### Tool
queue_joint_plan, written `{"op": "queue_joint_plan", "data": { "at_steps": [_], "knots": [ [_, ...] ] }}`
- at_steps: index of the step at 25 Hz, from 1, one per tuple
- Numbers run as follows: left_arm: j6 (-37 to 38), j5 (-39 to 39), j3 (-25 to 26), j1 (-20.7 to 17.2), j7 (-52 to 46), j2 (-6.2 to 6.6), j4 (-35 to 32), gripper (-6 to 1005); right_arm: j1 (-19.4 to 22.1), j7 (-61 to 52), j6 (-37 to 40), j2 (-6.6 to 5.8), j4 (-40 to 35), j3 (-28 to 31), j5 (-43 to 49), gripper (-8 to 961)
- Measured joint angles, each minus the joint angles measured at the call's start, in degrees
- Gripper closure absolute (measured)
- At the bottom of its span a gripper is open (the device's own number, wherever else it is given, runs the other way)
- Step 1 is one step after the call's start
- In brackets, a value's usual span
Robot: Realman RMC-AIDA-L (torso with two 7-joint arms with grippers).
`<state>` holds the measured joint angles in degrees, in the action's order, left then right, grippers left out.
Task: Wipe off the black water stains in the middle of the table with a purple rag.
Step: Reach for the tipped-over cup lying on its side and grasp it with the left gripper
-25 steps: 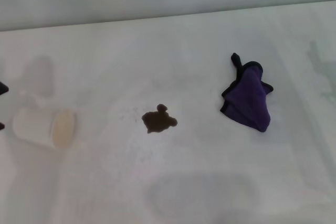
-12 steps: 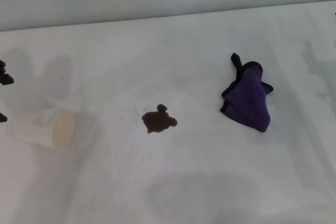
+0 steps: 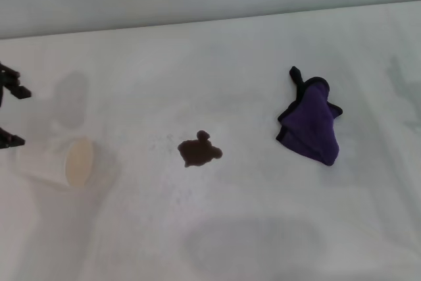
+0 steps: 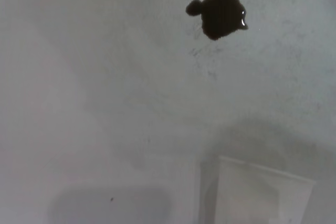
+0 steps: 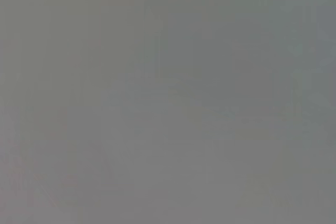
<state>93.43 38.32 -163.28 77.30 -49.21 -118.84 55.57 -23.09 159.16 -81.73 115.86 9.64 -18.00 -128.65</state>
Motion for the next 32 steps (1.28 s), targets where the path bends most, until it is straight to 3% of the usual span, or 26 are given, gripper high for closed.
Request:
{"op": "queue_joint_plan", "data": {
  "at_steps": [23, 32],
  "knots": [
    [-10.90, 7.01, 0.01, -1.28, -3.76, -0.20, -18.07, 126, 0.85, -1.22, 0.44, -0.20, -0.58, 3.29, -0.20, 117],
    [-13.73, 10.15, 0.07, -2.15, -6.29, -0.17, -21.74, 125, 0.86, -1.22, 0.23, -0.12, -0.33, 3.25, -0.19, 118]
  ]
}}
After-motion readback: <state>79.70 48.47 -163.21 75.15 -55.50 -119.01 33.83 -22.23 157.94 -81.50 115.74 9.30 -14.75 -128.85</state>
